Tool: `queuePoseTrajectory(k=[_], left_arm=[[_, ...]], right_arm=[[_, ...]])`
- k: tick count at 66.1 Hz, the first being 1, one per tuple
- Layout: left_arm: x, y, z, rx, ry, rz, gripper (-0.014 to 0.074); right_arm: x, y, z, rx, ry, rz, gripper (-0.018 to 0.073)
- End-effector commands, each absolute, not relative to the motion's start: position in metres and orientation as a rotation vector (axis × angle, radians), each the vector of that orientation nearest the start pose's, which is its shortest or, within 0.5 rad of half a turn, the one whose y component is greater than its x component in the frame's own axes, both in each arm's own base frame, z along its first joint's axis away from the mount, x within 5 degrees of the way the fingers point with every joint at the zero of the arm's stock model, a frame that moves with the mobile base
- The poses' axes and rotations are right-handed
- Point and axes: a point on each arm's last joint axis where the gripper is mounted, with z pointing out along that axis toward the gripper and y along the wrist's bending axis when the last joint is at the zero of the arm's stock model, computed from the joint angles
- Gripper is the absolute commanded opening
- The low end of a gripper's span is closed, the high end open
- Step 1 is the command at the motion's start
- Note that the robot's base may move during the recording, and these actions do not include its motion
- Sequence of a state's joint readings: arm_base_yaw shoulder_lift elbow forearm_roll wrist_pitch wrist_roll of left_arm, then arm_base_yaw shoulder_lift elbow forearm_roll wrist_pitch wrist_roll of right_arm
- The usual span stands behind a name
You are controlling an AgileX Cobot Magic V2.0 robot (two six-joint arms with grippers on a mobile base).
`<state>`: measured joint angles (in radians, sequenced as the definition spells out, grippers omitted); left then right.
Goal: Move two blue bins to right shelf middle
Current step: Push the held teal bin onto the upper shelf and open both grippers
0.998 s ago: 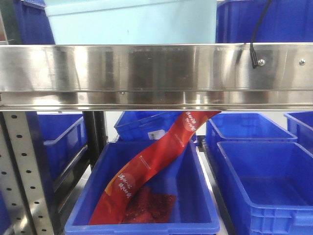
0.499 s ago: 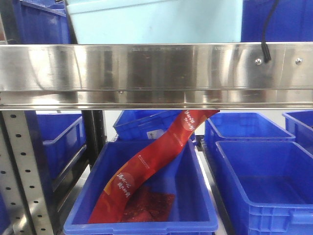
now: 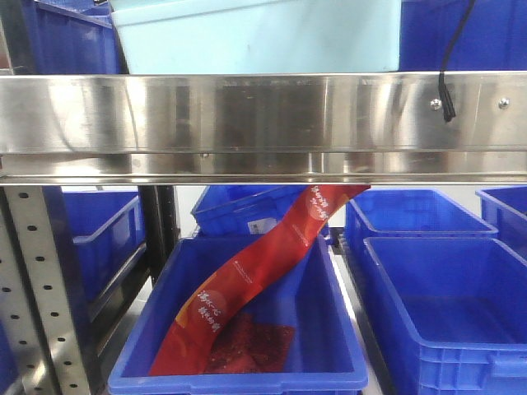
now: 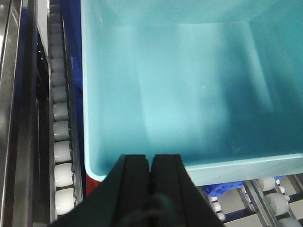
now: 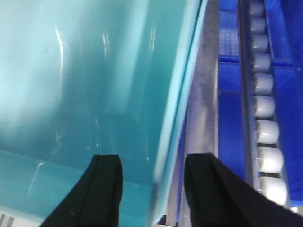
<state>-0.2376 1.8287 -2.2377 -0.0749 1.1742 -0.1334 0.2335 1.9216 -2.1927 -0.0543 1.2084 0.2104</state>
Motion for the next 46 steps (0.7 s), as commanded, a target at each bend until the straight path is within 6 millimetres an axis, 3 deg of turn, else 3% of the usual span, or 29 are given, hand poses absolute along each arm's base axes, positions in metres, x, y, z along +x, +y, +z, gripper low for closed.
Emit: queuePoseTrajectory(k=[1,15,24,40,46], left_arm=[[0.368,-0.099,0.479,0.122,2.226,-0.312,-0.0111],[0.347,-0.110,0.491,0.177,2.206,-0.288,-0.0111],[0.337,-0.117,0.484,0.204,2.194,-0.284,-0.0111],[0.312,-0.108,0.445,0.144,2.135,-0.325,-0.0111],[0.297,-0.104,0.424,0.137,2.101,-0.341,-0.0111]], right_arm=[[0.402,0.087,0.426,-0.031,2.400,0.100,0.0223],[0.384,0.083,0.449,-0.027,2.347,0.110,0.0223],[0.372,0.081,0.458,-0.029,2.332,0.115,0.0204],[0.344,0.075,0.445,-0.041,2.323,0.121,-0.0162],[0.328,0.072,0.437,-0.049,2.273,0.134,-0.0166]])
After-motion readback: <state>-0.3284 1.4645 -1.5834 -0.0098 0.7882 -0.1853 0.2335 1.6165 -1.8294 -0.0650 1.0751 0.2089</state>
